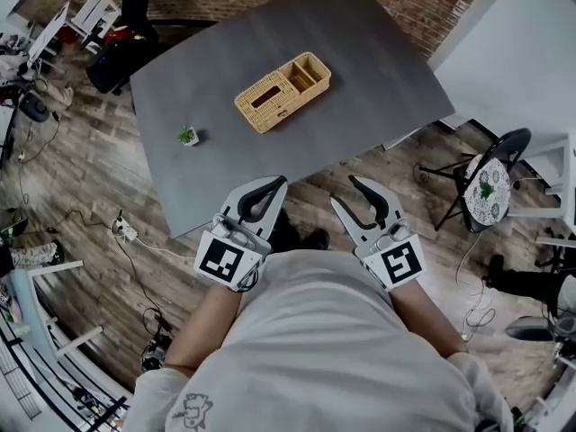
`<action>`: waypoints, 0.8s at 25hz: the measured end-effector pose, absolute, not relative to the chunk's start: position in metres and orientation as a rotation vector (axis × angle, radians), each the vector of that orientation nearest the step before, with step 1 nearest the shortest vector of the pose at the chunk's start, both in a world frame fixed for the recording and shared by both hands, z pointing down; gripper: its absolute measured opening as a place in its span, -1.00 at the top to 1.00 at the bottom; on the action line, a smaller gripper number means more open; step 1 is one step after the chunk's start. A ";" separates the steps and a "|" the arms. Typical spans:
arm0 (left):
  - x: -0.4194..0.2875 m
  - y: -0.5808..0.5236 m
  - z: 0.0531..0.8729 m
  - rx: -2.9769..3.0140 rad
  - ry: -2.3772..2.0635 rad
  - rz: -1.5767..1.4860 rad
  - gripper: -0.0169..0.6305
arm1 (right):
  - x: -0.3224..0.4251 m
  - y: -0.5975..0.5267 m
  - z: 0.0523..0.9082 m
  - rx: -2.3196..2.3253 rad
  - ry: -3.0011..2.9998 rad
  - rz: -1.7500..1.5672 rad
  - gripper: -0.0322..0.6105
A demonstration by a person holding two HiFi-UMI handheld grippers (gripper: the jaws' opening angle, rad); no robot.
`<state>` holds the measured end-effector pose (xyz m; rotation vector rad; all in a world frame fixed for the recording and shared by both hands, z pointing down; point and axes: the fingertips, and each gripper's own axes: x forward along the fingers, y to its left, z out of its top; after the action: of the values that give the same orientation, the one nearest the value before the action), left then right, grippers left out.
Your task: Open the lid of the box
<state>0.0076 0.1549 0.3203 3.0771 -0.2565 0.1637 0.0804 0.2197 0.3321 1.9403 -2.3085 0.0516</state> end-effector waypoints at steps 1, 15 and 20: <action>0.008 0.151 0.322 3.074 -0.256 0.168 0.91 | 0.081 0.216 0.333 1.939 -2.310 0.058 0.34; 0.010 0.072 0.332 3.050 -0.189 0.163 0.91 | 0.071 0.134 0.346 1.893 -2.312 0.115 0.29; 0.010 0.040 0.325 3.074 -0.132 0.118 0.91 | 0.065 0.092 0.343 1.881 -2.312 0.098 0.29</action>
<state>0.0104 0.0402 0.3247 3.0739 -0.1319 0.1180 0.0651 0.0920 0.3433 1.8811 -2.3119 0.0983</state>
